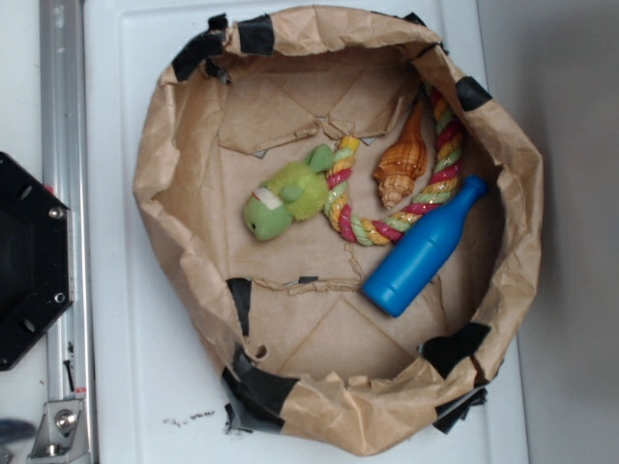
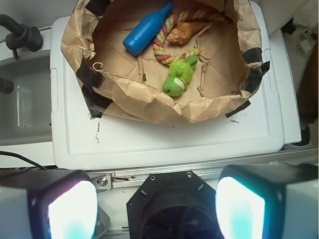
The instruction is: Grab the blue bottle.
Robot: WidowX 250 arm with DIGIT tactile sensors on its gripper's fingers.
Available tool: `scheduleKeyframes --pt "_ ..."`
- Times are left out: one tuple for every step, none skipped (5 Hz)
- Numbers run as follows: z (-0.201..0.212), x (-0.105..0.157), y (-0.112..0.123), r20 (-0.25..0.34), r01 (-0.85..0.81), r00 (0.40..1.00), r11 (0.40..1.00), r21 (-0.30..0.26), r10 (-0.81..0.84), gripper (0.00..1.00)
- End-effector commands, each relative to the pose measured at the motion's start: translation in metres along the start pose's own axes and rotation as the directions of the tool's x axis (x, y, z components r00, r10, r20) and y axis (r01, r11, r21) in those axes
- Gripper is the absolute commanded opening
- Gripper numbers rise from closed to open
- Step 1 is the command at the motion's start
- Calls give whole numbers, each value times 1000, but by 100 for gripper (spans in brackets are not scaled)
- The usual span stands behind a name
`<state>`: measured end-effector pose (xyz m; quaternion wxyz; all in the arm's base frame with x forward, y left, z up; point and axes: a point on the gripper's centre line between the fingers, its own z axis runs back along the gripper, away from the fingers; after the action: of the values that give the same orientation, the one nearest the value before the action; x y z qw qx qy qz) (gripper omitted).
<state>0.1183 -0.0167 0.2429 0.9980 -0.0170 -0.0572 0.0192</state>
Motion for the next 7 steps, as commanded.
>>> scheduleKeyframes --pt "0 0 0 0 0 1000 1000 0 0 100" --pt "-47 45 14 174 -245 960 957 156 218 100" --pt "-69 77 26 157 -398 911 913 92 381 100" --pt "-98 123 31 198 -607 761 786 -118 617 100" --pt "-151 165 18 99 -679 694 693 -242 713 100" --pt "-194 182 -4 43 -670 720 709 -219 693 100" --pt "-221 192 -31 14 -621 769 753 -217 639 100"
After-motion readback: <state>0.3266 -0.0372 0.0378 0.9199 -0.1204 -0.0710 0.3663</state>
